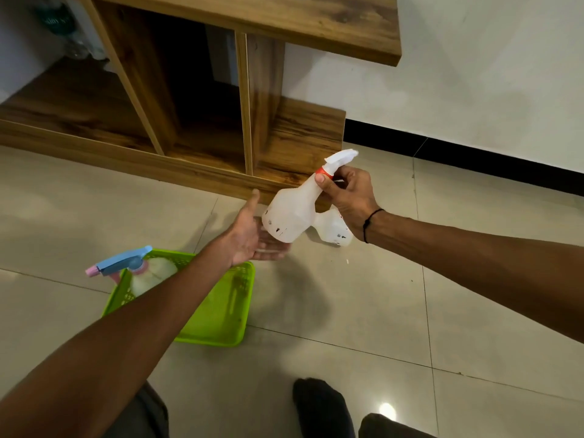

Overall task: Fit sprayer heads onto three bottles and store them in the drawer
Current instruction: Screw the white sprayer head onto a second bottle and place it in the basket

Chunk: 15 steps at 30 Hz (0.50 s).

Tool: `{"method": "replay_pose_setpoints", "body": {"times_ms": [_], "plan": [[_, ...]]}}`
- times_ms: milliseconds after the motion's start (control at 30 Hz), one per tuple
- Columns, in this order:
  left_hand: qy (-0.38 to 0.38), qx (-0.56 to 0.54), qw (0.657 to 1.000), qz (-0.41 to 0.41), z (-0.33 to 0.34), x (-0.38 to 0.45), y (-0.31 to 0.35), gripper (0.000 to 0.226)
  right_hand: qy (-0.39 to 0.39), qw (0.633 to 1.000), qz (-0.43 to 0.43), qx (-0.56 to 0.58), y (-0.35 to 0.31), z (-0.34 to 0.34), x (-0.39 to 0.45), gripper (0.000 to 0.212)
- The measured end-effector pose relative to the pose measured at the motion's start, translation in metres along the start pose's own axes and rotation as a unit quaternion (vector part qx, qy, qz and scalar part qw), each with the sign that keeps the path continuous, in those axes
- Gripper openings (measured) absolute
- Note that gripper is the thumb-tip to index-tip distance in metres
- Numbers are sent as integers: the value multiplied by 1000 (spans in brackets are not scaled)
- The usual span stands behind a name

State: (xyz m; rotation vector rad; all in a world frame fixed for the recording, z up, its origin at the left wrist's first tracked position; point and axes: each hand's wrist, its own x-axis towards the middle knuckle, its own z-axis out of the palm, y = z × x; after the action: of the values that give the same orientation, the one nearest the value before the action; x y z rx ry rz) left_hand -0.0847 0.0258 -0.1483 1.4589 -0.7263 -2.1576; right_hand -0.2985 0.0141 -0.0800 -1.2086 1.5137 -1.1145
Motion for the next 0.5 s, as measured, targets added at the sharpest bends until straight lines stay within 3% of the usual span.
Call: {"method": "replay_pose_setpoints", "body": {"times_ms": [67,133,233,300,367,433,500], "plan": [[-95,-3,995,-29,-10,0,-5,102,-10,1000,3,19,0,3,-1,35],[-124,-42,991,-9,-12,-3,-7,95,-15,999,12,49,-1,3,2,34],[-89,-84,986,111,-6,0,-10,74,-1,993,45,105,-5,3,9,42],[-16,-67,976,206,0,3,-11,80,5,991,63,122,-6,5,11,48],[-10,-91,966,243,1,2,-10,79,-2,990,66,126,-6,8,11,49],[-61,-137,966,211,-8,-2,-5,57,-17,989,68,131,-6,11,10,49],[-93,-126,978,136,-22,-10,-1,78,-44,987,67,141,-6,13,10,47]]}}
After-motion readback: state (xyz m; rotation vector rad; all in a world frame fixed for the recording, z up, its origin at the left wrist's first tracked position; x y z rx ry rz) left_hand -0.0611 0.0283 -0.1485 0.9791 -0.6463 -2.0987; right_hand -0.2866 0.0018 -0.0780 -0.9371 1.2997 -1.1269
